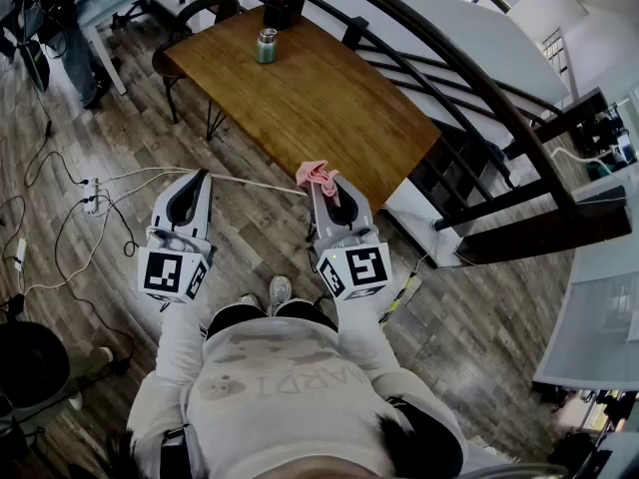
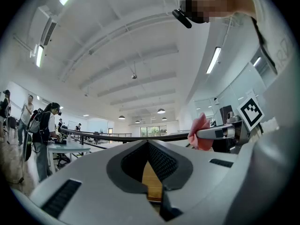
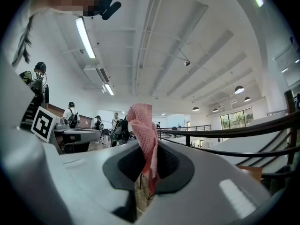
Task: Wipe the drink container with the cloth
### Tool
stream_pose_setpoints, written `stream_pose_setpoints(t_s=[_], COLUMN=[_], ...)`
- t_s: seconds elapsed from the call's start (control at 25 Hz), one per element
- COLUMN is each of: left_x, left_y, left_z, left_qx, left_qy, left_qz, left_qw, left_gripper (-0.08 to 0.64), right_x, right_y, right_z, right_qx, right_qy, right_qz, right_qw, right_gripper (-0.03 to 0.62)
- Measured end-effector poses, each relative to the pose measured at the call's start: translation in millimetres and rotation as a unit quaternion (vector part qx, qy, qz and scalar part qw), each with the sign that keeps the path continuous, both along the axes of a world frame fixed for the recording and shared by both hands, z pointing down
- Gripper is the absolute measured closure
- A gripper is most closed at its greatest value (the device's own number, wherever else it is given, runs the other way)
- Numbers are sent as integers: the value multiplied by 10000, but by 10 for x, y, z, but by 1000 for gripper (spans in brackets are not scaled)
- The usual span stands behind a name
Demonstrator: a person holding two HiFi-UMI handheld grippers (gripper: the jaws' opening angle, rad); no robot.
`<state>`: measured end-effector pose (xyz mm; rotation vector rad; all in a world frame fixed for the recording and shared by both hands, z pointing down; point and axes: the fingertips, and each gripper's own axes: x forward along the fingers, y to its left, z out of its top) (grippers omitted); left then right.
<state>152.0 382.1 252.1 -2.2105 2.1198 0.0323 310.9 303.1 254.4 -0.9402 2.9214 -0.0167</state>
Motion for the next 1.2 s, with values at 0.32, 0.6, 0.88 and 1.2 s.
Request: stream_pose_setpoints(t_s=[0.32, 0.6, 0.88, 1.2], left_x=[-49, -184, -293, -487], left_y=[66, 153, 199, -164], left_z=[-26, -40, 44, 146], left_qx=[34, 68, 80, 98], left_qy=[11, 37, 101, 143], left_qz=[-13, 3, 40, 83], left_qw=[10000, 10000, 9999, 9998], left_gripper=[555, 555, 555, 555], right_x=[-70, -196, -247, -448], right_y=[78, 150, 159, -214], right_z=[-40, -59, -18, 95], right_qx=[42, 31, -1, 22], right_qy=[-20, -55, -157, -114], right_qz=[-58, -3, 150, 159], right_qw=[10000, 10000, 9998, 9998], right_gripper=[554, 554, 554, 554])
